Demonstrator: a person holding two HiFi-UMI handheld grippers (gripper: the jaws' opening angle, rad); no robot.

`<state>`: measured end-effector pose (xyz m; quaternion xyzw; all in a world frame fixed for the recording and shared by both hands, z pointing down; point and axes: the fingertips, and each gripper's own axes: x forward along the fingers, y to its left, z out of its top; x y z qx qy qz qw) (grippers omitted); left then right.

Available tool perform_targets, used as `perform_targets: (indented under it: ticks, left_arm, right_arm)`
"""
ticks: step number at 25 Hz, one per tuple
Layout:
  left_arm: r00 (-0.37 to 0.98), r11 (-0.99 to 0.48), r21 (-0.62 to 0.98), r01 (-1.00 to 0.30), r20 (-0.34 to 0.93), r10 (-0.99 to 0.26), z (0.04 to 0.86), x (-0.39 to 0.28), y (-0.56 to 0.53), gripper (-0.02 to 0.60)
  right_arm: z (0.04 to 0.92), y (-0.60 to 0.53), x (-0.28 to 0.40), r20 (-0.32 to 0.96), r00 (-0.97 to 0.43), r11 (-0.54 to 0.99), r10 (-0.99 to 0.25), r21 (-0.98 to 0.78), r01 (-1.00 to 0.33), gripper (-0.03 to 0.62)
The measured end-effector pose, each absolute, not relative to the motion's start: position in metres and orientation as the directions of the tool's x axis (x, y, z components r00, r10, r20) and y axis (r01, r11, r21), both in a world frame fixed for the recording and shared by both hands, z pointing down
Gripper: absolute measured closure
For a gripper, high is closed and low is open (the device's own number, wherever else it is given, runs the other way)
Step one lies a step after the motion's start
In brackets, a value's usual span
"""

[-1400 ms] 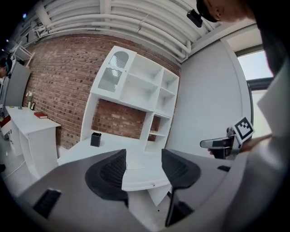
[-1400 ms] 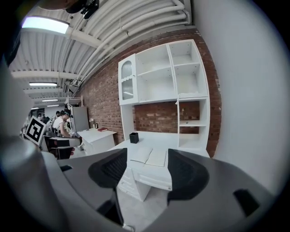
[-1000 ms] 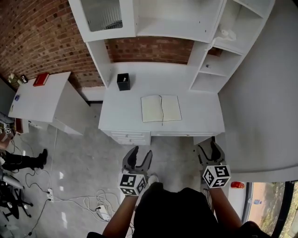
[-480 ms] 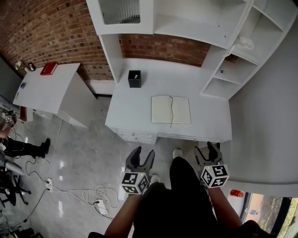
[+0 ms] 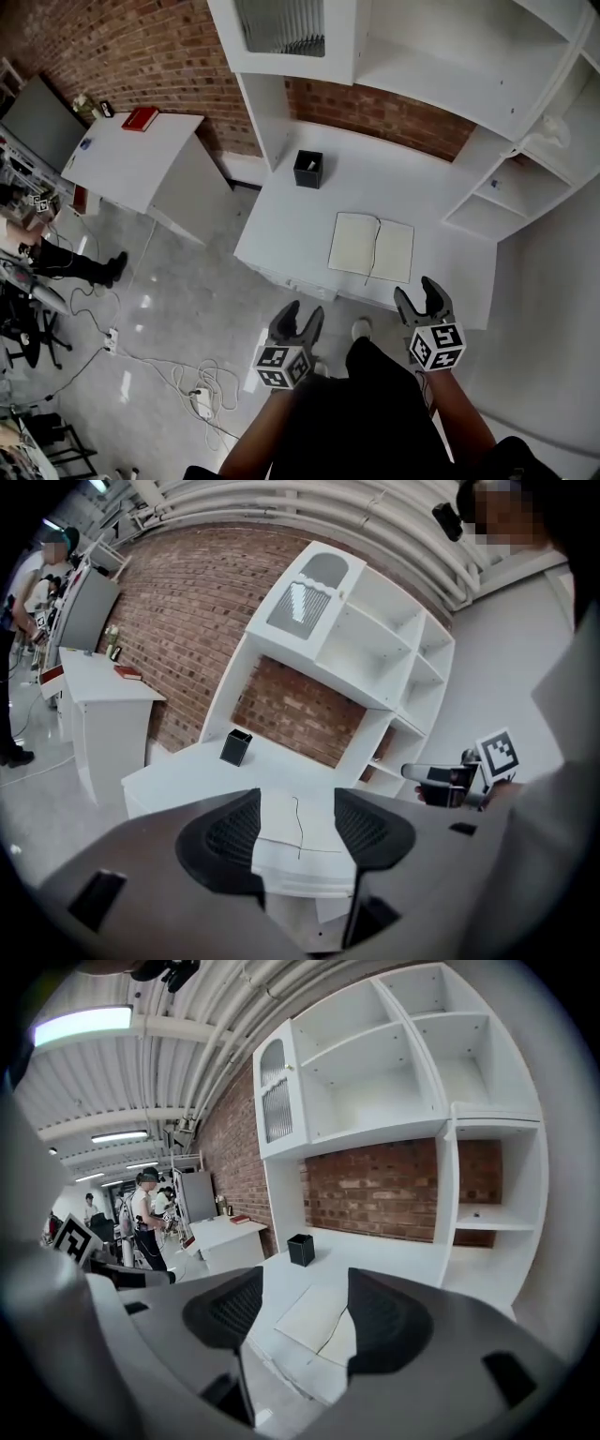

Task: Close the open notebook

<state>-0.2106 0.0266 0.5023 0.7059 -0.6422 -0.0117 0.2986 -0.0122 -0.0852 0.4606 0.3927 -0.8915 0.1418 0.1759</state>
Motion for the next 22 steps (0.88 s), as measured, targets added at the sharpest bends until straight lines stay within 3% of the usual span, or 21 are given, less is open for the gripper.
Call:
perform_targets:
  ticks: [10, 18, 22]
  left_arm:
    - [0.103, 0.132, 0.453, -0.882, 0.459, -0.883, 0.552, -0.187, -0.04, 0.348]
    - [0.01, 0.264, 0.471, -0.841, 0.501, -0.865, 0.583, -0.195, -0.069, 0.348]
    - [0.026, 0.271, 0.461, -0.845, 0.541, -0.84, 0.611, -0.188, -0.086, 0.348]
  right_arm:
    - [0.501, -0.16, -0.016, 0.458, -0.717, 0.744, -0.526, -0.16, -0.649, 0.327]
    - [0.542, -0.184, -0.032, 0.508, -0.778, 0.854, -0.369, -0.146, -0.5, 0.326]
    - [0.57, -0.188, -0.046, 0.548, -0.784, 0.896, -0.29, -0.133, -0.424, 0.322]
